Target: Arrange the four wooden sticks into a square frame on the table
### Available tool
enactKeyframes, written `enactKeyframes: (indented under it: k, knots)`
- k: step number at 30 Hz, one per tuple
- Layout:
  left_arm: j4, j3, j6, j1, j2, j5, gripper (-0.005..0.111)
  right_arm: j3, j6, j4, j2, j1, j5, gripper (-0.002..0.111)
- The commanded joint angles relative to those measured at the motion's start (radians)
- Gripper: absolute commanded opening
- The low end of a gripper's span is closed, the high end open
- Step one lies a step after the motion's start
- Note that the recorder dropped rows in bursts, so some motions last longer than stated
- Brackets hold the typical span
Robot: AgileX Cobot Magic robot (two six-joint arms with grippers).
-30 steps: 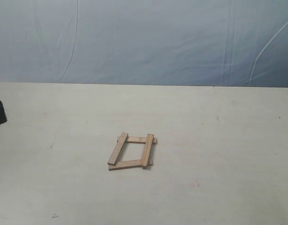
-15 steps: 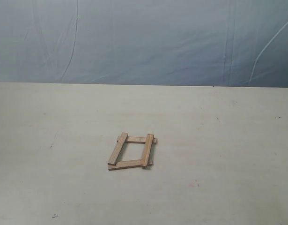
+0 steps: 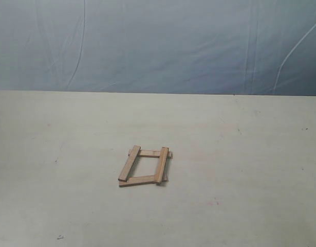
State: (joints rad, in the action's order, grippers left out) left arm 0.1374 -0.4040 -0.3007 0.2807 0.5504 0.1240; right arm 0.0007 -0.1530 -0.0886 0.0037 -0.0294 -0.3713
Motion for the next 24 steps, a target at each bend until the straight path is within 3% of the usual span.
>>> enactKeyframes:
  k: [1, 4, 16, 24]
  knots:
    - [-0.168, 0.119, 0.193, -0.084, -0.071, -0.177, 0.000, -0.001, -0.001, -0.003, -0.004, -0.005, 0.008, -0.001]
    - [-0.166, 0.187, 0.207, -0.128, -0.151, -0.158, 0.000, -0.001, -0.001, -0.003, -0.004, -0.005, 0.008, -0.001]
    - [-0.179, 0.404, 0.301, -0.150, -0.491, -0.058, 0.000, -0.001, -0.001, -0.003, -0.004, -0.005, 0.008, -0.001]
    - [-0.196, 0.404, 0.301, -0.150, -0.550, 0.109, 0.000, -0.001, -0.001, -0.003, -0.004, -0.005, 0.008, -0.001]
